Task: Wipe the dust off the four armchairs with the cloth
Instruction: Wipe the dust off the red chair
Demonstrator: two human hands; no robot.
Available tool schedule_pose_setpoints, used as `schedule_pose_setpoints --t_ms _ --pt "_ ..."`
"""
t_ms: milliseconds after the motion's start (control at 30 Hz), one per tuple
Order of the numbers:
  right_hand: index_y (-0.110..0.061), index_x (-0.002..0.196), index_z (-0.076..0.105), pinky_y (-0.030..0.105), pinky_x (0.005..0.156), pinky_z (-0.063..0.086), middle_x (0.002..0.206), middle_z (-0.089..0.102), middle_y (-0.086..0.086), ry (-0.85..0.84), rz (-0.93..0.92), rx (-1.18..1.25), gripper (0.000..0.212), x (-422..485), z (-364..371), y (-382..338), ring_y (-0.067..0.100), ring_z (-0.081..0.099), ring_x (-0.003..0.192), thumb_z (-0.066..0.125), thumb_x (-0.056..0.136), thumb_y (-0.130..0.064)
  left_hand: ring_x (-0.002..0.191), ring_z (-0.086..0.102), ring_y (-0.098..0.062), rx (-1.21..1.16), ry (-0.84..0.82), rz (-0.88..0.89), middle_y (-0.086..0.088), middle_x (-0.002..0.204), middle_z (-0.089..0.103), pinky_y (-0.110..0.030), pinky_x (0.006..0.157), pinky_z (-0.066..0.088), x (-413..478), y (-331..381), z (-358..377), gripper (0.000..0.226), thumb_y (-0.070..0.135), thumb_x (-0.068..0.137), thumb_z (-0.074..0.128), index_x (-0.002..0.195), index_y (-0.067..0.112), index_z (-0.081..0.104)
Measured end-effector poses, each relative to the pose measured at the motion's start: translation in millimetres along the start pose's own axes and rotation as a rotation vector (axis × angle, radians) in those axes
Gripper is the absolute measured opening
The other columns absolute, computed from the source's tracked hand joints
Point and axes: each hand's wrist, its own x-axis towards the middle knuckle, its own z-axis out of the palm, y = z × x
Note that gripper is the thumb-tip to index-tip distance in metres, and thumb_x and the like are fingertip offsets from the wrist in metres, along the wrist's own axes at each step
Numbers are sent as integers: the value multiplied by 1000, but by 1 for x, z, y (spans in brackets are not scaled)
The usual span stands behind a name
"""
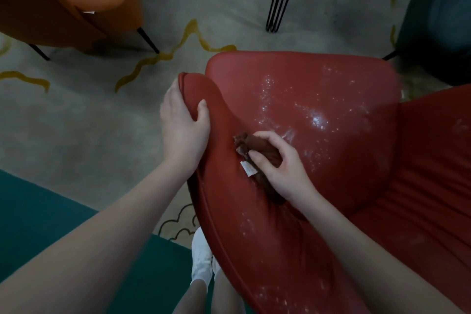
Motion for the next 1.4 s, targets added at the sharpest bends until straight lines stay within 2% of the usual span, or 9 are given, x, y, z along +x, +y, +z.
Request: schedule_pose_setpoints --t_ms 133,300,467,667,900,1000,1100,1167,1400 --pt "-36 99 65 17 90 43 101 65 -15 -39 -116 -128 25 -30 1 -19 7 62 101 69 82 -18 143 31 -21 -58 -26 -13 -9 153 38 -29 118 21 0 -2 -2 62 26 98 55 152 9 31" --pt "-33 100 65 15 93 41 103 63 -14 178 -139 -194 23 -17 5 -24 -3 58 102 68 82 -19 143 31 -16 -177 -80 -35 -3 154 37 -33 120 23 -5 -8 -12 60 30 99 56 152 16 33" --pt "-18 105 72 19 96 43 108 64 -11 41 -294 -347 22 -33 29 -33 6 61 106 70 84 -12 136 41 -8 -335 -125 1 4 149 41 -37 113 39 -36 -35 -27 55 30 98 58 149 21 39" --pt "-18 109 71 39 90 50 109 61 -5 -4 -324 -479 23 -31 29 -47 18 59 105 68 87 -12 127 50 -3 -465 -148 -3 3 144 49 -13 96 45 -54 -44 -34 51 21 96 63 144 20 46" --pt "-19 110 70 40 86 48 114 58 -8 -225 -402 -651 29 -32 37 -55 21 55 102 68 83 -7 120 54 -6 -501 -148 23 -3 139 53 -12 89 48 -49 -49 -35 48 13 93 66 139 16 51" --pt "-21 109 69 38 89 48 113 57 -11 -305 -385 -651 29 -45 28 -58 18 55 106 69 84 -6 122 54 -7 -499 -144 22 -1 140 53 -28 97 51 -49 -51 -32 51 23 92 66 140 17 52" --pt "-16 108 71 34 94 47 111 61 -5 -207 -388 -599 23 -33 22 -63 19 58 106 66 87 -8 124 54 -8 -509 -140 6 0 140 54 -41 103 49 -49 -51 -31 55 32 87 64 140 20 53" --pt "-14 108 71 31 94 45 111 62 -3 -156 -406 -636 23 -19 27 -65 22 58 104 66 87 -6 124 54 -9 -500 -133 4 -1 139 54 -43 104 48 -49 -51 -32 55 31 87 65 139 20 53" --pt "-15 107 71 32 90 43 115 64 -6 -312 -425 -670 28 -44 25 -53 25 59 102 68 81 -5 122 55 -10 -474 -131 -2 -2 137 55 -43 103 48 -48 -49 -33 58 35 84 63 139 19 54"
